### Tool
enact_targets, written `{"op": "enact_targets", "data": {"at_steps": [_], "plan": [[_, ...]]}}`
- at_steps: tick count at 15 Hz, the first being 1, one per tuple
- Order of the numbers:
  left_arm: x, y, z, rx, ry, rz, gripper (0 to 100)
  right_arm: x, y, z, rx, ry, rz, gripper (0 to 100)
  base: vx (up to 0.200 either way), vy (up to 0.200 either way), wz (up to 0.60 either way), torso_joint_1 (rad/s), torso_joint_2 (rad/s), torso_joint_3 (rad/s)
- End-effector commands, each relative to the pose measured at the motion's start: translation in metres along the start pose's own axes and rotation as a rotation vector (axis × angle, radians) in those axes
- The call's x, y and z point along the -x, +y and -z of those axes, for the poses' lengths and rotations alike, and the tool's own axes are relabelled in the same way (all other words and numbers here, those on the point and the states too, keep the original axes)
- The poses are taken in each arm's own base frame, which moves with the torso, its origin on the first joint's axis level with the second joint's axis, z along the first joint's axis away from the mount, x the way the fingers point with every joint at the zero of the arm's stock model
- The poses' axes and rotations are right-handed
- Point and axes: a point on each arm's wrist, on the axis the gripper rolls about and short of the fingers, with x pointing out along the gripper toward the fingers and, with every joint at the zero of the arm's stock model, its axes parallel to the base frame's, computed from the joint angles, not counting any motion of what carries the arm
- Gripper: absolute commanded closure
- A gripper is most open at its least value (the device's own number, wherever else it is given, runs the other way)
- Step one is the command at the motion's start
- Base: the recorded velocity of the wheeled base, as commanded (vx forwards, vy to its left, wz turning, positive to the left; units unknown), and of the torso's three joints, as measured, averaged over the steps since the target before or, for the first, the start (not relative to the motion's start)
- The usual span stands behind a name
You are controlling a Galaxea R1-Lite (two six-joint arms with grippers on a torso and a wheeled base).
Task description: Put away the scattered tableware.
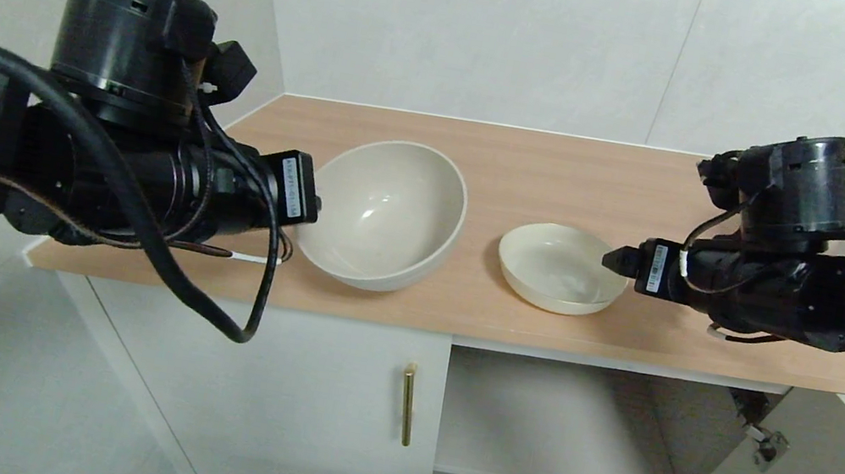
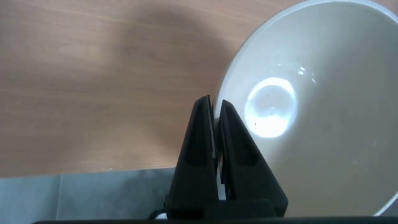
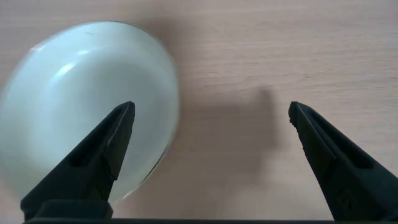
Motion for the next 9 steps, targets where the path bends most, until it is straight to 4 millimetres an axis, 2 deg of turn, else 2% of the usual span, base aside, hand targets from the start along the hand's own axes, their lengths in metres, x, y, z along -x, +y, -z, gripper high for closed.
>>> {"op": "enact_targets", "data": {"at_steps": [1, 5, 6, 9], "plan": [[0.0053, 0.0005, -0.0009, 0.002, -0.008, 0.006, 100, -0.0164, 0.0014, 0.008, 0.011, 0.034, 0.018, 0, 0.0, 0.0, 0.0, 0.0, 0.0, 0.0], [0.0065, 0.0011, -0.0005, -0.009, -0.009, 0.004, 100, -0.0184, 0.0026, 0.0068, 0.002, 0.017, 0.014, 0, 0.0, 0.0, 0.0, 0.0, 0.0, 0.0], [0.0064, 0.0012, -0.0001, -0.009, -0.007, 0.003, 100, -0.0174, 0.0026, 0.0055, -0.003, 0.01, 0.01, 100, 0.0, 0.0, 0.0, 0.0, 0.0, 0.0], [0.0076, 0.0016, 0.0001, -0.011, -0.008, 0.006, 100, -0.0157, 0.003, 0.0043, -0.007, 0.003, 0.005, 100, 0.0, 0.0, 0.0, 0.0, 0.0, 0.0]]}}
